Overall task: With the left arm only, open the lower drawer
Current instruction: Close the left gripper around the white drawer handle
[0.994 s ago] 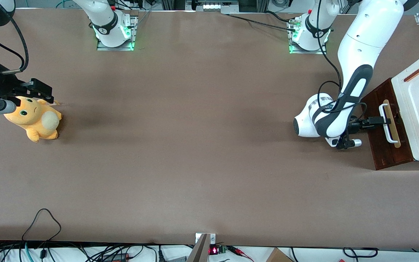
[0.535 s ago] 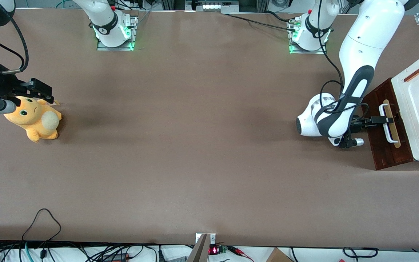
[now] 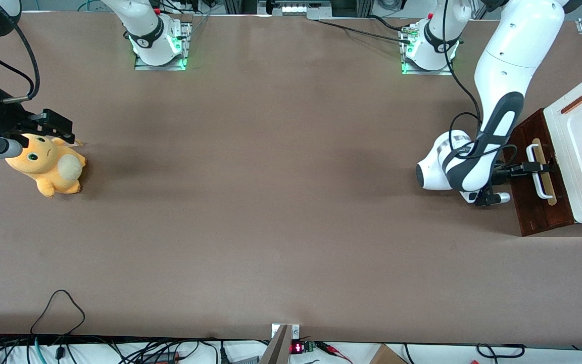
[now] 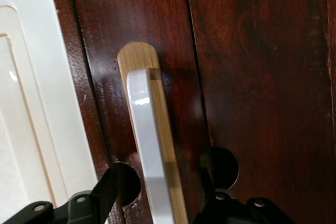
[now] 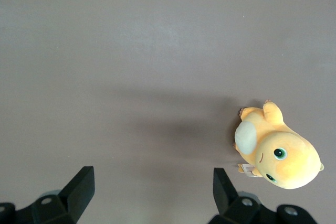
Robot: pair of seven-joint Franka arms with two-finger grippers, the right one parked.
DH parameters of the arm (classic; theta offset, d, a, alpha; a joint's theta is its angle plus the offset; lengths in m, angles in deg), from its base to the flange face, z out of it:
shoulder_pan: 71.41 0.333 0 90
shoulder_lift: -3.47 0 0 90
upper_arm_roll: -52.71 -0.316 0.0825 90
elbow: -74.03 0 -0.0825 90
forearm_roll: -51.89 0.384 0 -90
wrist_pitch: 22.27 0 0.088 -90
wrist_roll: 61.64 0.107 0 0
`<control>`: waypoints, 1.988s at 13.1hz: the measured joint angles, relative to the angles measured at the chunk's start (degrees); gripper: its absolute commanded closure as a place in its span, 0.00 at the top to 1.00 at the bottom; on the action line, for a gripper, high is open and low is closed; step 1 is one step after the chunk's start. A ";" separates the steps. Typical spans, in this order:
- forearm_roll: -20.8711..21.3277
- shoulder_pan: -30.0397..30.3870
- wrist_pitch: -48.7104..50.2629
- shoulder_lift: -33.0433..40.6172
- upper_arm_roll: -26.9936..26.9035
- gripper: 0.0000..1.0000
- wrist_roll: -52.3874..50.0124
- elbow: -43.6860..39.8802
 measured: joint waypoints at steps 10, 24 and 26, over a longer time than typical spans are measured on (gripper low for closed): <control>0.00 0.00 -0.84 -0.04 -0.44 0.33 0.04 0.13; 0.31 -0.18 -0.55 -0.12 -0.43 0.14 0.00 0.13; 0.32 -0.21 -0.52 -0.06 -0.43 0.12 -0.92 0.12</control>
